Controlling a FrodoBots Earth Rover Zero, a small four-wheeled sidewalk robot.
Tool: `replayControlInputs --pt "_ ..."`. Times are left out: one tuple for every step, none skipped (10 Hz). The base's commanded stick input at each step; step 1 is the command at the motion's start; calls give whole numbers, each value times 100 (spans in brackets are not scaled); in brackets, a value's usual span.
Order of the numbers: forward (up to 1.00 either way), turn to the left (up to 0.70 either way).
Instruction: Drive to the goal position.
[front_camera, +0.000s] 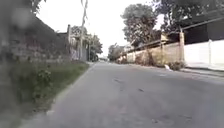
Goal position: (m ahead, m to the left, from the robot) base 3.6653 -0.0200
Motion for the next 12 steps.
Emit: replayControlInputs --pt "100 0" --pt "100 0" --pt "100 0" --pt "100 0" --pt "100 0" --pt "100 0" --pt "100 0" --pt "100 0" --pt "100 0" --pt "100 0" --pt "100 0" --pt "100 0"
